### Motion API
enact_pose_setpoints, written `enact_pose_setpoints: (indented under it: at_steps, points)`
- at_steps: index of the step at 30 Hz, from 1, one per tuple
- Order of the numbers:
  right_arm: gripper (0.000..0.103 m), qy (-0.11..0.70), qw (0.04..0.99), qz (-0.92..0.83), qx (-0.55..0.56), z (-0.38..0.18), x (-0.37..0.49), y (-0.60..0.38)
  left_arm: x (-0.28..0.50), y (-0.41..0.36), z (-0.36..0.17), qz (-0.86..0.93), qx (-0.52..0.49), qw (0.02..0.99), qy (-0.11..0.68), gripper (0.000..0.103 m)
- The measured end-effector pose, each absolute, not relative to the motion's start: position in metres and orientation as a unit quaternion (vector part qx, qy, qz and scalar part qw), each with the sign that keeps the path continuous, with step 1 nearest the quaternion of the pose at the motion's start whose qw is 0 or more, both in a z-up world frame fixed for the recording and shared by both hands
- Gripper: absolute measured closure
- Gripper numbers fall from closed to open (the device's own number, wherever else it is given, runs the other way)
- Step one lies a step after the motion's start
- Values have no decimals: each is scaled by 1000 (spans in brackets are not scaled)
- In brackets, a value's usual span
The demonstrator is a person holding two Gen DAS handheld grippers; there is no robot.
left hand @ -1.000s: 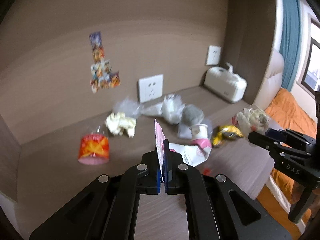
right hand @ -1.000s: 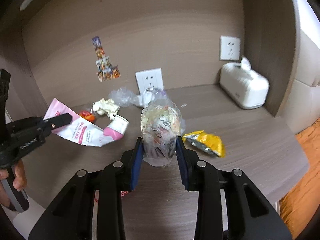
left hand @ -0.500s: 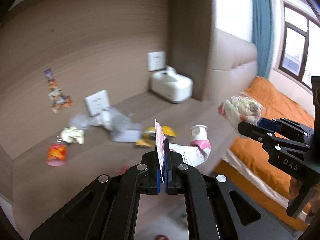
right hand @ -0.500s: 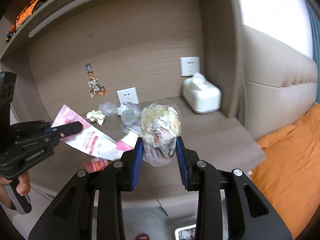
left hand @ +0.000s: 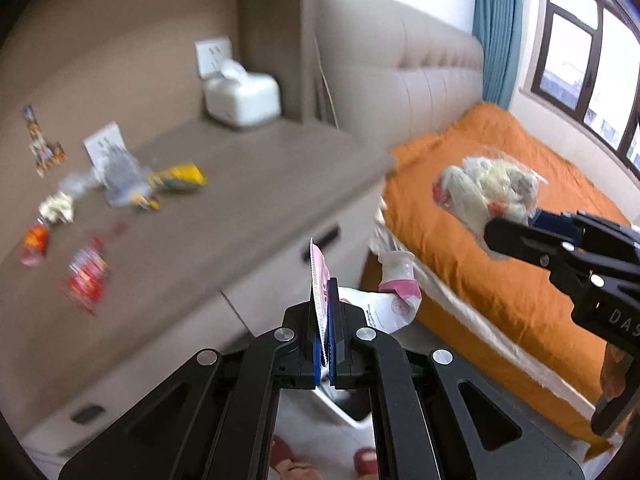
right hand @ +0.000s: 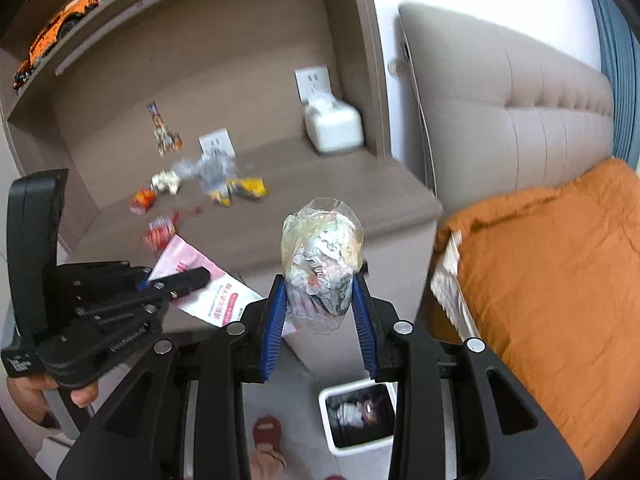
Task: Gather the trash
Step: 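Carry the pink wrapper and clear bag in both grippers to the bin, then open both grippers over the white bin to drop the trash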
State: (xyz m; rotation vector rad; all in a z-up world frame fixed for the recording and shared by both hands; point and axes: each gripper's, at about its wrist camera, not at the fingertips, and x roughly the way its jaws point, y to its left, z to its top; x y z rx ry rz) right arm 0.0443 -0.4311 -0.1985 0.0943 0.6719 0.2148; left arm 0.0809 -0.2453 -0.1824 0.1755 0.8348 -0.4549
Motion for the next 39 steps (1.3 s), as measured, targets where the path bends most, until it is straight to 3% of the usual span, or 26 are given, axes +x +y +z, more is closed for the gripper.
enact_pose_setpoints:
  at_steps: [9,18,26,29,30,31,32,33,39]
  points:
    - [69,403,909,87,57,-302,66,-459,81,-282,-304,-220,103,844,479,101]
    - [69,464,879,85,65,-466,98,-456,93,-296,-472,-245,135,814,510,101]
    - [69,509,852,103,63,-587,120,-450,91,-304,-582,-282,154,788,526,101]
    - [60,524,842,112,61,-620,129,-450,94,-307,-604,-288,162,782,528,98]
    - [22,529,840,111,56,-629,131,-449,94,-308,-613,-296,167,776,531,90]
    - [7,534,836,111,52,-639,132,-450,94,-310,-620,-300,174,771,535,45]
    - [5,537,834,112,54,-647,133,-450,93,-312,-629,-301,182,765,539,12]
    - [4,544,830,110,54,-652,134,-451,92,-311,-632,-301,183,770,533,6]
    - [4,540,836,89,36,-648,135,-453,95,-311,-634,-291,167,774,537,5]
